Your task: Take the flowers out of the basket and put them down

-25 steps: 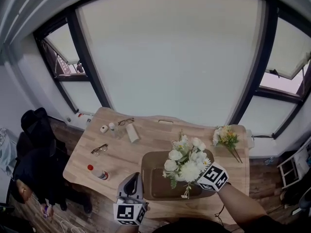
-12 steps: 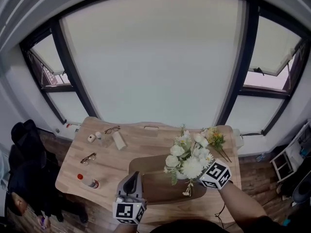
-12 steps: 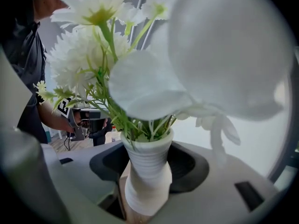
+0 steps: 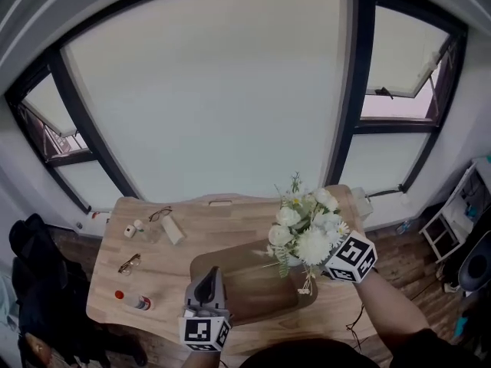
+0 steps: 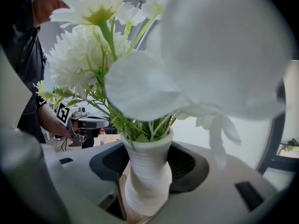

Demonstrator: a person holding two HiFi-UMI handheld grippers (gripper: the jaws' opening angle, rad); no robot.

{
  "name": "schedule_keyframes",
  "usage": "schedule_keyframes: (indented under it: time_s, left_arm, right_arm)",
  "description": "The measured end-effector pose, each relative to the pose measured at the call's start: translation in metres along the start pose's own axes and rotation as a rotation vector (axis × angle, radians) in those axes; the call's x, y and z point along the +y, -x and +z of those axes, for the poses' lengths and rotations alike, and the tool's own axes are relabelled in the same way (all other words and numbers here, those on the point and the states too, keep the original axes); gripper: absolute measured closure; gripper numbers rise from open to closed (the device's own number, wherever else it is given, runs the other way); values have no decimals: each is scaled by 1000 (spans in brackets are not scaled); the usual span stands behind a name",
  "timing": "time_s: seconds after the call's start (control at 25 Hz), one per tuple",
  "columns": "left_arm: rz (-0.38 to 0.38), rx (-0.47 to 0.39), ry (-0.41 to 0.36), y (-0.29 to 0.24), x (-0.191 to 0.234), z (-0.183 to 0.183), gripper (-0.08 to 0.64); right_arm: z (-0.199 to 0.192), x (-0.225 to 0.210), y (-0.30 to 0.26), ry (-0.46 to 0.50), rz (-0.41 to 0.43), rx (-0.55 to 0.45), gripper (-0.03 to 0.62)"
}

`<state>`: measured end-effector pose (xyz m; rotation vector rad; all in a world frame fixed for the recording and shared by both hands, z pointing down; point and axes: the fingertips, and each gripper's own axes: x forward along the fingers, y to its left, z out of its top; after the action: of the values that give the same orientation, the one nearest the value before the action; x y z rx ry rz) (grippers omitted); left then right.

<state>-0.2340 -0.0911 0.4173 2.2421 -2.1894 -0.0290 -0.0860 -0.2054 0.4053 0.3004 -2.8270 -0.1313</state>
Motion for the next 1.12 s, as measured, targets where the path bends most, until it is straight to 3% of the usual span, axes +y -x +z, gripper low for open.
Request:
schedule_keyframes:
  time_s: [0.6,1.12]
  left_arm:
    - [-115,25,-19,-61,-54,5,558]
    - [-240,23,-35,-94,-112,0,558]
  right_arm:
    - [-20,-68,71,-40,-172,-2,328]
    - [-80,-80,127,-103,-321,44,328]
